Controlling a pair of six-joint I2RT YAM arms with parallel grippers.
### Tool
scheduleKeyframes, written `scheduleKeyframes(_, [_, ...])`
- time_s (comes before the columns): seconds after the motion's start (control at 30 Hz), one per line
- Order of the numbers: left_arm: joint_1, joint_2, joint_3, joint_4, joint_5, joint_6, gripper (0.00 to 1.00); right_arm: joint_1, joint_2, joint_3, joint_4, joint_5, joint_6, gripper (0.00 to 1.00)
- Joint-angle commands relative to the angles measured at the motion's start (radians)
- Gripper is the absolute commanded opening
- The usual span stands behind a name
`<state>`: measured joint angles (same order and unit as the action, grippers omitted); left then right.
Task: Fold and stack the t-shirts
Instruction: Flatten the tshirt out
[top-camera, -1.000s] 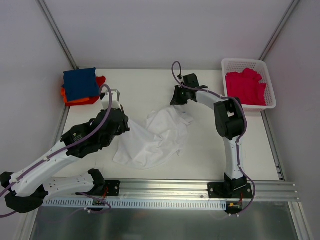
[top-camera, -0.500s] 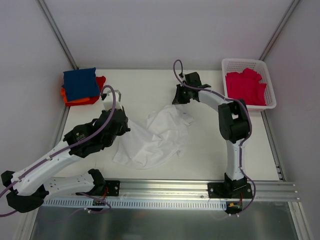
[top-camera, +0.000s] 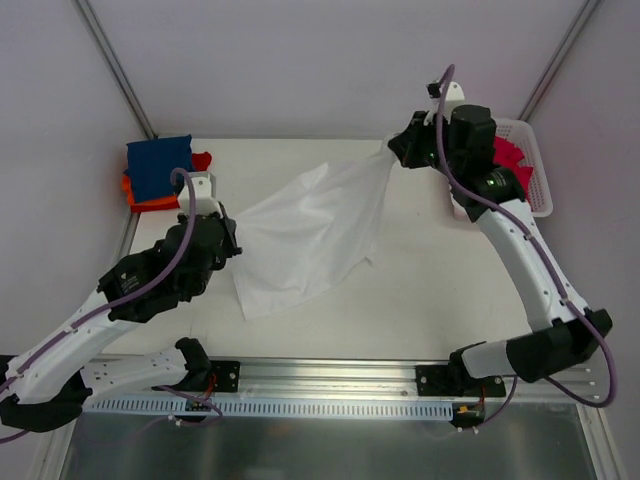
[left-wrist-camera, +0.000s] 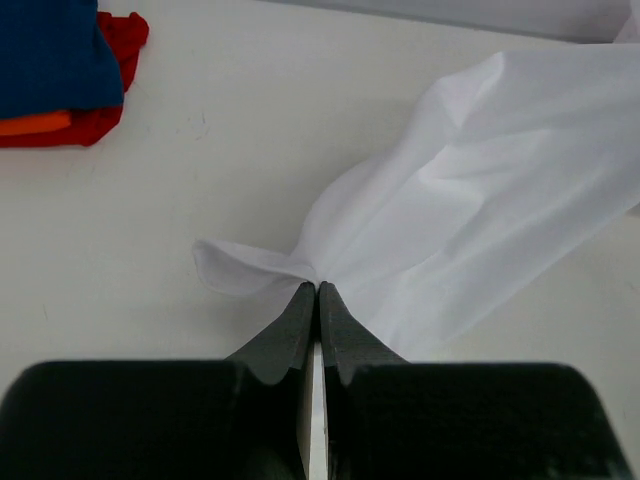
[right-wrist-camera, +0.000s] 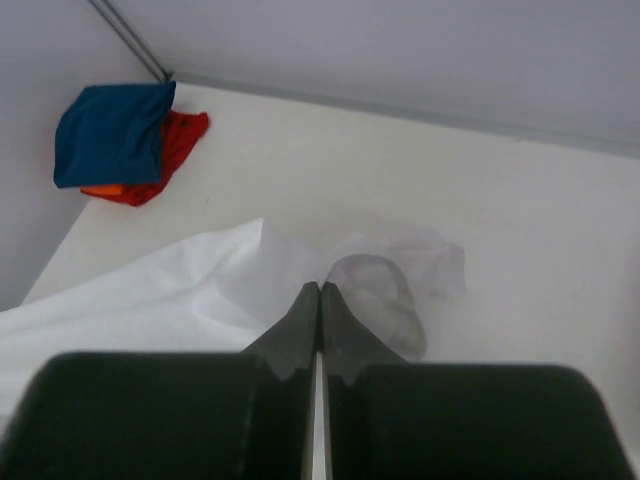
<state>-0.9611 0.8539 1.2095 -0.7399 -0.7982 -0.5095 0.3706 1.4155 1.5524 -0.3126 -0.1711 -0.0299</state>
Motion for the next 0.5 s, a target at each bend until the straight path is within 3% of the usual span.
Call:
scheduleKeyframes(0.0, [0.002, -0.052, 0.062, 0.013, -0.064, 0.069, 0.00, -0.010, -0.120, -0.017, -0.078, 0.090, -0.062, 0.00])
scheduleKeyframes(0.47, [0.002, -0.291, 0.193, 0.014, -0.093, 0.189, 0.00, -0.021, -0.636, -0.025, -0.186, 0.327, -0.146, 0.00])
